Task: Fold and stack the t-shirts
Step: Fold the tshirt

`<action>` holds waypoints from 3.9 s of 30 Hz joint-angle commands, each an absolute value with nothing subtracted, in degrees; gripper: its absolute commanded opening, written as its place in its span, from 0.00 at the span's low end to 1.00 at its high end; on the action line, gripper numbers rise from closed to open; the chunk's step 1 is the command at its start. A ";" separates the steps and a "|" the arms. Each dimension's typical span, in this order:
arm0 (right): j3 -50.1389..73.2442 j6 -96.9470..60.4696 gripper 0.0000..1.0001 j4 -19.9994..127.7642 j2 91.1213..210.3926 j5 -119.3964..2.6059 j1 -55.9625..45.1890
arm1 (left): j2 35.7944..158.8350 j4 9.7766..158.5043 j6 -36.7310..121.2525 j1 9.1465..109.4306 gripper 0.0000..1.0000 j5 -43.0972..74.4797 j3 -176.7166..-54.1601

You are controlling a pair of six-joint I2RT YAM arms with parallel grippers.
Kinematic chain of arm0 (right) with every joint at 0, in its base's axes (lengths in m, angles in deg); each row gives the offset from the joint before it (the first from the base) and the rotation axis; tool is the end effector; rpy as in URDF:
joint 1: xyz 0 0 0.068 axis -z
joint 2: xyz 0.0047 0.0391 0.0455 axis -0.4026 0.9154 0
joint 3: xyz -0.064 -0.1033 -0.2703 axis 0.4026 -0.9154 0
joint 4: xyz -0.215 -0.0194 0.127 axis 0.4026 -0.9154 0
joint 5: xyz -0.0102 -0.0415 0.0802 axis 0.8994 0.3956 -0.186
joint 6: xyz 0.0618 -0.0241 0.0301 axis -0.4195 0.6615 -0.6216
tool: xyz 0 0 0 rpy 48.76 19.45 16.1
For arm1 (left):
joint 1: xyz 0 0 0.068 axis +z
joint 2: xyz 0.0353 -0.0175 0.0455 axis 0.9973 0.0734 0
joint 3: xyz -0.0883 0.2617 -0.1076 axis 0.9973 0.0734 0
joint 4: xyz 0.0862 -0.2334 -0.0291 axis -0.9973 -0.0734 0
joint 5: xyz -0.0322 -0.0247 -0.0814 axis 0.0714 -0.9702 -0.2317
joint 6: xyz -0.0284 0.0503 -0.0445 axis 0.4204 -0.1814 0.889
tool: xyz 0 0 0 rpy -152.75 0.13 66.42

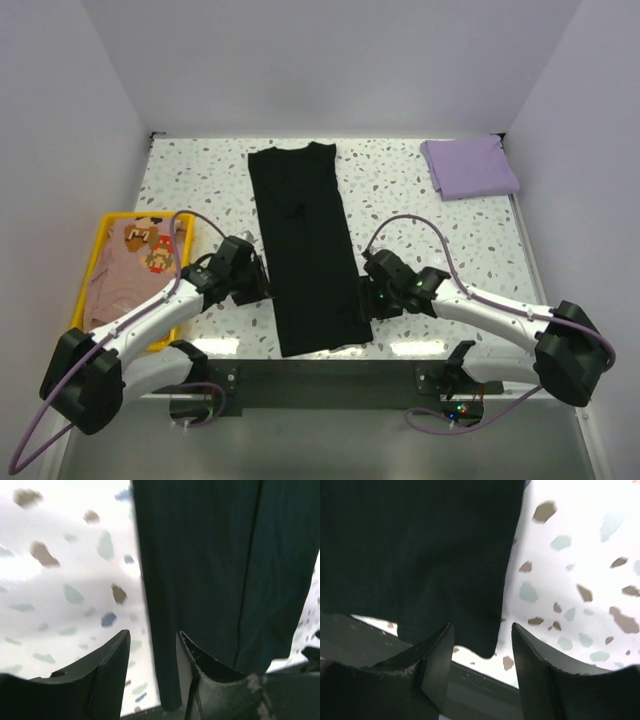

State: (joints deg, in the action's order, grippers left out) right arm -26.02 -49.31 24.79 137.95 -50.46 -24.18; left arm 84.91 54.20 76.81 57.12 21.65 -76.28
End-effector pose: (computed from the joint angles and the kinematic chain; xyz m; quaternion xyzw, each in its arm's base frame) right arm 0.1427 0.1576 0.1994 -0.0838 0.9621 0.1749 0.1919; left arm 0.1680 -0.0947 0.1918 -0.1403 0.9504 -0.1836 0.2084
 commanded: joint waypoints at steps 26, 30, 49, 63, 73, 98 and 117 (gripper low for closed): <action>-25.67 -53.61 0.42 22.48 144.91 -43.28 -34.53 | 85.80 52.85 88.43 33.32 0.41 18.59 -70.52; -26.55 -54.40 0.31 22.84 144.91 -43.55 -34.53 | 87.39 54.35 88.43 32.79 0.28 16.92 -69.55; -32.61 -60.11 0.09 18.79 134.37 -45.82 -34.44 | 82.47 44.25 87.81 32.88 0.00 15.52 -70.69; -36.75 -63.10 0.23 21.25 129.62 -49.78 -34.44 | 80.53 43.45 87.55 32.88 0.00 12.00 -70.16; -37.36 -65.30 0.47 21.34 126.72 -50.66 -34.44 | 76.32 38.98 90.09 32.88 0.39 11.91 -72.45; -43.34 -68.82 0.37 28.11 129.62 -55.06 -34.36 | 70.42 52.24 104.42 32.70 0.33 9.98 -59.79; -43.69 -68.82 0.27 26.44 129.18 -55.06 -34.09 | 63.48 49.43 102.66 32.70 0.44 10.86 -61.81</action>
